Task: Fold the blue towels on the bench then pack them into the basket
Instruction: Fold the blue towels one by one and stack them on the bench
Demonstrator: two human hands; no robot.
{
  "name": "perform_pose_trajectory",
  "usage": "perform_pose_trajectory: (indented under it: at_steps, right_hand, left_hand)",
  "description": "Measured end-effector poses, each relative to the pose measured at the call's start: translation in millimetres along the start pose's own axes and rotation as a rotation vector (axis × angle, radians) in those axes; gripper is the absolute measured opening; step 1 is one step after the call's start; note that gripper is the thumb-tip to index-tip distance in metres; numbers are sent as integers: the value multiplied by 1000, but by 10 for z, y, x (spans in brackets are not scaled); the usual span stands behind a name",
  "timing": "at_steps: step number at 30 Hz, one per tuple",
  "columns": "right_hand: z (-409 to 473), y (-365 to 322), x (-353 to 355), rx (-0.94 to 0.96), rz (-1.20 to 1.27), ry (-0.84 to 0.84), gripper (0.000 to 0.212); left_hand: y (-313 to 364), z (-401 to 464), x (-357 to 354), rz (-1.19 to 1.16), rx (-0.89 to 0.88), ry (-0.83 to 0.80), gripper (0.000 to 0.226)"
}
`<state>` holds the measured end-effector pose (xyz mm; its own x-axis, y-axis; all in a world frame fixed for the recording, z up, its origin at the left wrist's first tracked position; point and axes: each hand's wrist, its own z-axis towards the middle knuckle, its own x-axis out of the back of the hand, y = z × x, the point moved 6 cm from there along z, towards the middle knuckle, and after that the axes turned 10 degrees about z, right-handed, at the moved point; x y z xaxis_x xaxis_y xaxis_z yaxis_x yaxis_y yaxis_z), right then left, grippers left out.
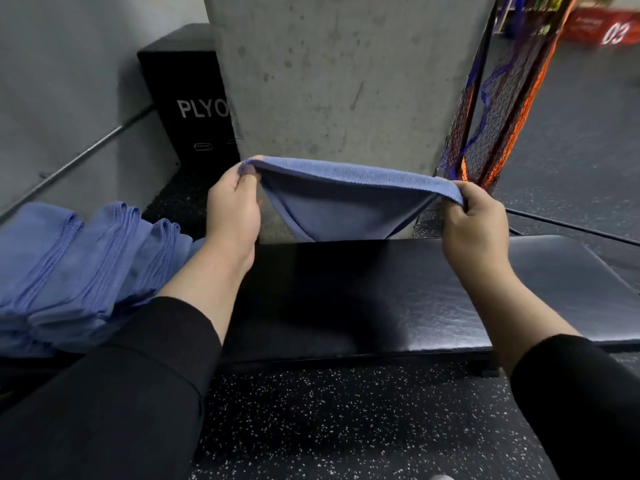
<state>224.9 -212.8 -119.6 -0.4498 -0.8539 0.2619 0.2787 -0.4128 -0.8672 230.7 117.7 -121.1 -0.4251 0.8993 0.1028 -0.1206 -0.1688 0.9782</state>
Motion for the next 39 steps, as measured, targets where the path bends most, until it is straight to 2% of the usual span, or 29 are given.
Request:
perform_pose_trajectory:
  at_steps: [6,10,13,16,20,25,27,30,35,37,39]
  right_hand:
    - [-96,-200,55,119,40,-33,40]
    - [-93,-171,187,136,39,29,27]
    - [-78,-173,273,195,-48,54,16]
    - [-87,-128,225,149,-36,-82,25]
    - [-312,150,38,-31,6,-432,34]
    - [-712,521,-49,-131,-326,-767,42]
    - [-806,634,-17,-180,-418,-825,42]
    - [-900,652,52,-217,-458,-836,39]
    - [-1020,703,152,-337,-629,-938,44]
    - [-1105,707,197,-420,-654,-1011,44]
    - [-1223,654,246,-590,-506,-1048,39]
  left_hand:
    - [147,-47,84,107,-114,6,33]
    - [259,-122,152,300,-247,82,27]
    - [261,-166,207,441,-298,151,28]
    - [203,-200,227,526,-311,180,31]
    - [8,-334,95,435,-237,-55,39]
    - [-579,-714,-88,555,-33,-509,36]
    - [-783,-893,-40,616,86,-576,35]
    - [-1031,-997,88,726,169,-612,37]
    - [-1061,-1234,105,900,131,-840,39]
    - [-1099,-1412,95,784,288,-965,32]
    - [-1139,-1620,106,664,491,-1138,25]
